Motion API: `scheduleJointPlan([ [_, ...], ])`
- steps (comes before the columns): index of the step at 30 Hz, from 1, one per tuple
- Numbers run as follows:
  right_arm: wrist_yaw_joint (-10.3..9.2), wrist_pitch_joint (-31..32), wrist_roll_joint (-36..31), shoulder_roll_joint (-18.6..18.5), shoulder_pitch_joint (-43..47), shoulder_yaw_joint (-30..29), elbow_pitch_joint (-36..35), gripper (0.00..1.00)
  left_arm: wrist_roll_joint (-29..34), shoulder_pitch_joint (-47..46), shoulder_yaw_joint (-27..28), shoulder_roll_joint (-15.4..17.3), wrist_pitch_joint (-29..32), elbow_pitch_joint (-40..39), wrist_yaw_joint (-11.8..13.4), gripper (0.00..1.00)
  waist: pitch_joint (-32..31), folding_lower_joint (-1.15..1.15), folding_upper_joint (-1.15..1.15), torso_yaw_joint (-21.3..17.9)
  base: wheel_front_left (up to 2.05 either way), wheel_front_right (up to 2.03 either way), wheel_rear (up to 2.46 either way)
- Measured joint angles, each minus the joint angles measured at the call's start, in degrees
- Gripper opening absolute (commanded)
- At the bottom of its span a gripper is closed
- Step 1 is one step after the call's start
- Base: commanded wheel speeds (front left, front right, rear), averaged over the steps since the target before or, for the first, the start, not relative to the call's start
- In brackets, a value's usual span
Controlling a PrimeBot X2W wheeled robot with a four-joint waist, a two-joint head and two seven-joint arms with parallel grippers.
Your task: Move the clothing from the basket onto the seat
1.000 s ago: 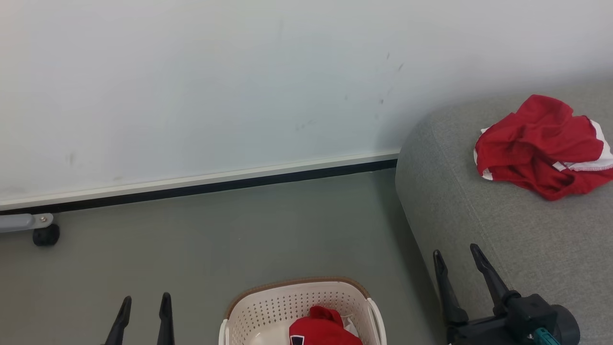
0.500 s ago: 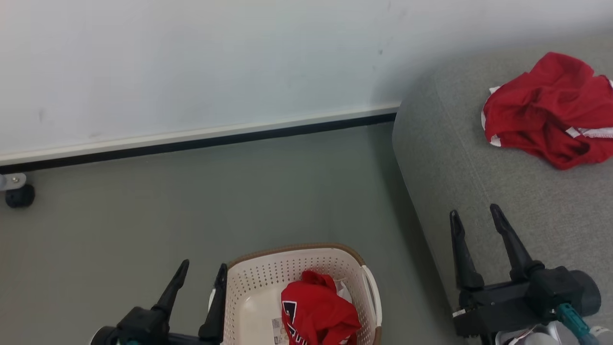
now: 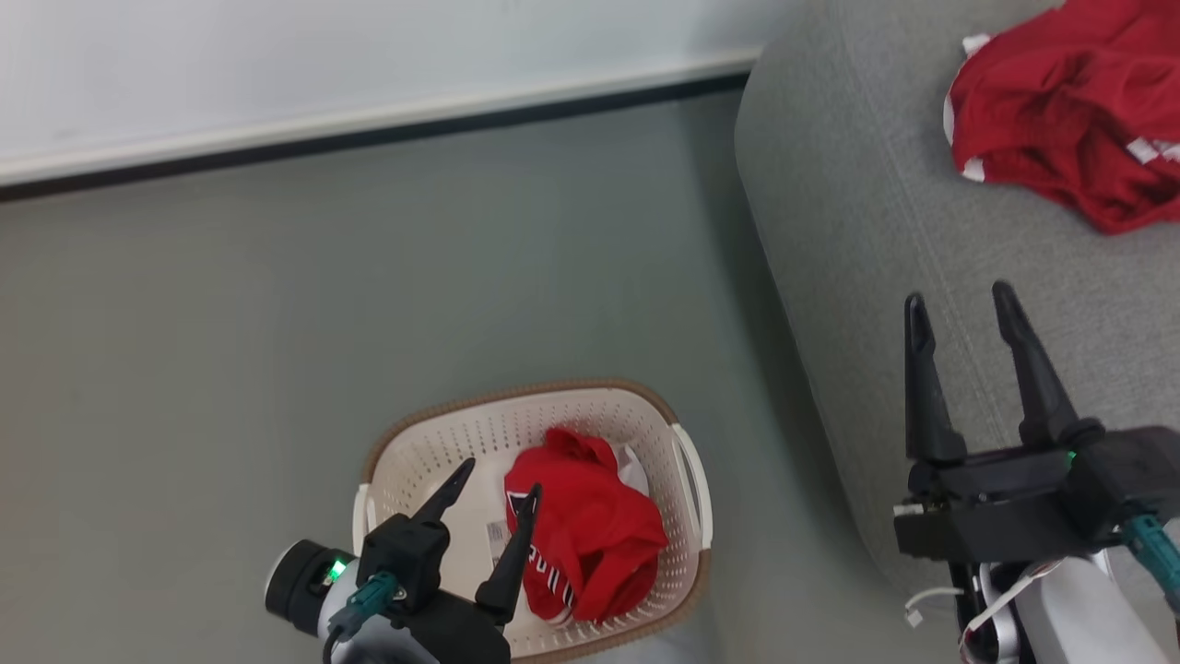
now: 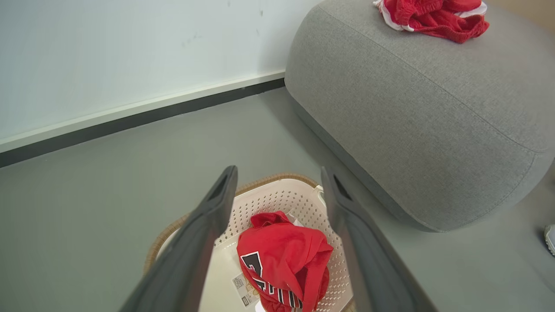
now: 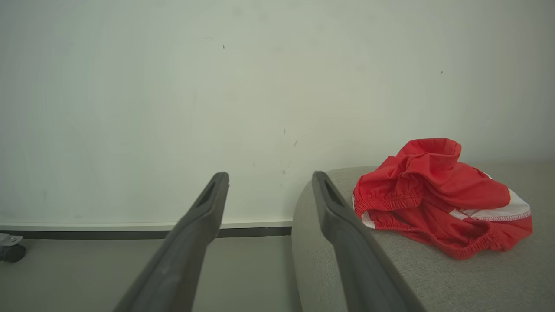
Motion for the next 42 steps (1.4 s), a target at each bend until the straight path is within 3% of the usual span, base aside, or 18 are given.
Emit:
scheduleJointPlan([
  [24, 0.0, -0.6, -1.0, 3.0, -14.1, -0.3, -4.6, 1.0, 7.3, -13.8, -5.9, 1.0, 3.1, 12.3, -4.4, 1.0, 19.6, -0.01, 0.0, -5.2, 0.0, 0.0, 0.0],
  [33, 0.0, -1.0, -1.0, 4.1, -20.1, -0.3, -5.5, 1.0, 8.4, -21.1, -6.5, 1.3, 4.0, 17.1, -5.1, 1.0, 28.1, 0.0, 0.01, -7.2, 0.0, 0.0, 0.0],
  [42, 0.0, -1.4, -1.4, 4.5, -21.9, -0.3, -3.5, 1.0, 8.8, -23.0, -7.3, 1.0, 2.8, 21.9, -5.5, 1.0, 33.3, -0.01, 0.0, -8.8, 0.0, 0.0, 0.0],
])
